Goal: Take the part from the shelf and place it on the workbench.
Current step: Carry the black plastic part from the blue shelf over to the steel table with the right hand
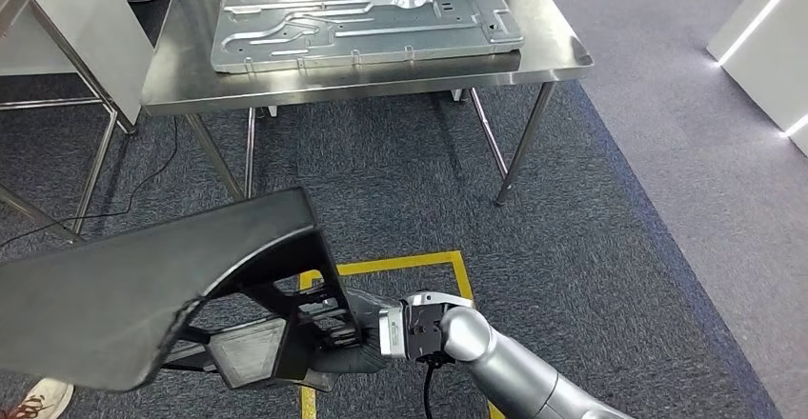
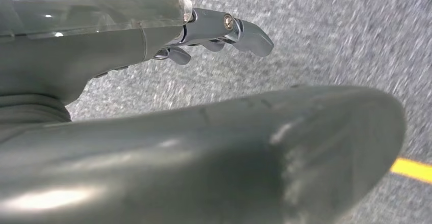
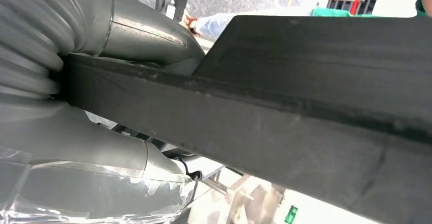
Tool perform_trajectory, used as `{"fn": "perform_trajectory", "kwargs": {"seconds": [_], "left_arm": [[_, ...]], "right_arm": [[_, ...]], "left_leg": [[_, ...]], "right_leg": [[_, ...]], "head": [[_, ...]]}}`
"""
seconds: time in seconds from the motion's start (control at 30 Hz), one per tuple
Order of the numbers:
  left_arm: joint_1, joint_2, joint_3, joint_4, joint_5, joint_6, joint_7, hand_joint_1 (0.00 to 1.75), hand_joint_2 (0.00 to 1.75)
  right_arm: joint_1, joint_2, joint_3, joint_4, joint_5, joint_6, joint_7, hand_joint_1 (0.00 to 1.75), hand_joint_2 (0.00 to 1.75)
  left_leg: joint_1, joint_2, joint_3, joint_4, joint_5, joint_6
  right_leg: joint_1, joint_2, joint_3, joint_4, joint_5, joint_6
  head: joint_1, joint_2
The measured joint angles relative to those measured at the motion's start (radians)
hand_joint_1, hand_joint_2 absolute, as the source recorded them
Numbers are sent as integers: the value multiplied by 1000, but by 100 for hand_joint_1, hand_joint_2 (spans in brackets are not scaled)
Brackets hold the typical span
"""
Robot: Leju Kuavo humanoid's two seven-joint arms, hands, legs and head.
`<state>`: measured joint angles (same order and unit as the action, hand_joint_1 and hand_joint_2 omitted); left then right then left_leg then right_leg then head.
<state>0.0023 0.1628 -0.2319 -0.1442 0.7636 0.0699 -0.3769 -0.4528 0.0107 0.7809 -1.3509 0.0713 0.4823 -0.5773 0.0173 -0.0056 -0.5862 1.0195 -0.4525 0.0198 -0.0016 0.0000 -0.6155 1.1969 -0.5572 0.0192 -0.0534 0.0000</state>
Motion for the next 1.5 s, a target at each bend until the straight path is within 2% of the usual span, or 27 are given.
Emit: {"fn": "perform_trajectory", "kwargs": {"seconds": [0.07, 0.1, 0.13, 0.2, 0.23, 0.27, 0.3, 0.4, 0.43, 0.5, 0.57, 0.6, 0.63, 0.67, 0.73, 0.77, 0.8, 0.9, 0.97, 1.07, 1.1, 1.13, 1.17, 1.23, 1.3, 1.43, 1.5], "left_arm": [[-1, 0, 0, 0, 0, 0, 0, 0, 0], [0, 0, 0, 0, 1, 0, 0, 0, 0], [1, 0, -1, 0, 1, 0, 0, 0, 0], [2, 0, -1, 0, 1, -2, -1, 0, 0], [1, 0, -1, 0, 1, -3, -1, 0, 0], [0, 0, -2, 0, 1, -4, -2, 0, 0], [-2, 0, -2, 0, 1, -4, -2, 0, 0], [-4, 1, -4, 0, 2, -5, -3, 0, 0], [-4, 2, -5, 0, 2, -6, -3, 0, 0], [-6, 2, -6, 0, 4, -7, -3, 0, 0], [-6, 3, -7, 0, 7, -7, -3, 0, 0], [-5, 3, -8, 0, 8, -7, -3, 0, 0], [-4, 2, -8, 0, 10, -7, -3, 0, 0], [-3, 2, -9, 0, 12, -7, -3, 0, 0], [-1, 3, -10, 1, 15, -5, -3, 0, 0], [-1, 3, -10, 1, 15, -4, -3, 0, 0], [-1, 3, -11, 1, 16, -3, -3, 0, 0], [-3, 2, -15, 1, 23, 1, -3, 0, 0], [-4, 2, -17, 1, 28, 3, -3, 0, 0], [-4, 2, -19, 1, 32, 5, -3, 0, 0], [-3, 1, -19, 1, 32, 5, -3, 0, 0], [-2, 1, -20, 1, 32, 5, -3, 0, 0], [-2, 1, -20, 1, 32, 5, -3, 0, 0], [-1, 0, -21, 1, 32, 5, -3, 0, 0], [-4, 0, -21, 1, 32, 6, -3, 0, 0], [-6, 0, -23, 2, 32, 4, -3, 0, 0], [-9, 0, -24, 2, 31, 2, -4, 0, 0]], "right_arm": [[0, 0, 0, 2, -1, 0, 0, 173, 175], [0, -1, 0, 4, -2, 0, 0, 173, 175], [0, -1, 0, 4, -2, 0, 0, 173, 175], [0, -1, 0, 4, -9, 0, 1, 173, 175], [0, -2, 0, 4, -15, 0, 2, 173, 175], [-1, -2, 0, 3, -22, 0, 3, 173, 175], [0, -2, -1, 2, -28, 1, 4, 173, 175], [0, -3, -2, -3, -35, 2, 5, 173, 175], [-2, -3, -2, -4, -37, 3, 5, 173, 175], [-4, -2, -2, -5, -40, 3, 7, 173, 175], [-4, -2, -1, -4, -35, 2, 13, 173, 175], [-3, -2, -1, -3, -31, 2, 17, 173, 175], [-2, -2, 0, -2, -28, 1, 20, 173, 175], [-2, -1, 0, -1, -26, 0, 22, 173, 175], [-2, 1, 0, 0, -25, -2, 22, 173, 175], [-3, 2, 0, 2, -25, -3, 22, 173, 175], [-4, 3, 1, 3, -25, -3, 23, 173, 175], [-10, 7, 2, 5, -26, -4, 22, 173, 175], [-18, 8, 2, 5, -28, -4, 22, 173, 175], [-24, 8, 3, 8, -29, -3, 22, 173, 175], [-24, 8, 3, 11, -29, -3, 22, 173, 175], [-23, 8, 4, 12, -29, -3, 22, 173, 175], [-24, 8, 4, 14, -29, -3, 22, 173, 175], [-25, 8, 4, 14, -30, -3, 22, 173, 175], [-27, 9, 4, 16, -30, -3, 22, 173, 175], [-32, 14, 6, 18, -30, -3, 24, 173, 175], [-38, 18, 7, 18, -30, -3, 24, 173, 175]], "left_leg": [[-1, -2, 15, 0, -15, 2], [-1, -4, 26, 0, -24, 1], [-1, -5, 39, 0, -33, 0], [-2, -7, 65, -2, -54, -4], [-2, -8, 76, -3, -63, -8], [-3, -9, 84, -5, -71, -13], [-4, -10, 90, -5, -76, -19], [-6, -7, 110, 7, -80, -38], [-5, -5, 102, 29, -84, -43], [-3, -2, 45, 128, -110, -50], [-2, -1, -38, 235, -157, -58], [-2, -1, -65, 255, -169, -60], [-2, -1, -76, 243, -160, -60], [-2, -1, -72, 196, -125, -57], [-5, -1, -48, 75, -27, -50], [-8, 0, -38, 34, 5, -44], [-12, 0, -35, 16, 21, -37], [-11, -1, -19, 5, 21, -16], [-7, 0, 1, -5, 16, -6], [-6, 0, 20, -9, 0, 1], [-6, 0, 26, -9, -7, 0], [-6, 0, 35, -8, -14, -1], [-5, -1, 47, -8, -23, -4], [-5, -1, 72, -9, -43, -11], [-6, -1, 85, -11, -59, -23], [-4, 2, 98, 14, -67, -48], [-2, 3, 58, 97, -93, -54]], "right_leg": [[-3, 0, -83, 95, -38, 4], [-3, 0, -105, 103, -36, 4], [-2, 0, -111, 79, -14, 1], [3, 0, -83, -44, 84, -13], [7, 0, -68, -100, 119, -21], [12, 1, -57, -138, 142, -28], [14, 2, -52, -156, 149, -33], [9, 7, -23, -172, 141, -45], [6, 8, -10, -177, 138, -49], [6, 10, 9, -183, 127, -55], [7, 13, 20, -182, 113, -58], [8, 16, 28, -181, 105, -59], [8, 18, 38, -179, 96, -58], [9, 20, 50, -177, 85, -57], [10, 21, 72, -175, 64, -51], [10, 21, 78, -173, 56, -46], [10, 21, 82, -173, 50, -40], [11, 19, 89, -157, 45, -23], [9, 15, 61, -96, 29, -13], [-2, 10, -56, 72, -35, 2], [-5, 9, -87, 101, -43, 5], [-7, 7, -104, 101, -34, 7], [-9, 6, -104, 69, -4, 7], [-10, 2, -70, -55, 92, 3], [-4, -2, -46, -141, 140, -8], [-2, 3, -19, -164, 135, -39], [-3, 4, 3, -171, 125, -51]], "head": [[0, 0], [0, 0], [0, 0], [0, 0], [0, 0], [0, 0], [0, 0], [1, 0], [0, 0], [-2, 0], [-3, 0], [-3, 0], [-3, 0], [-3, 0], [-2, 0], [-2, 0], [-2, 0], [-2, 0], [0, 0], [1, 0], [1, 0], [1, 0], [1, 0], [1, 0], [1, 0], [0, 0], [-1, 0]]}}
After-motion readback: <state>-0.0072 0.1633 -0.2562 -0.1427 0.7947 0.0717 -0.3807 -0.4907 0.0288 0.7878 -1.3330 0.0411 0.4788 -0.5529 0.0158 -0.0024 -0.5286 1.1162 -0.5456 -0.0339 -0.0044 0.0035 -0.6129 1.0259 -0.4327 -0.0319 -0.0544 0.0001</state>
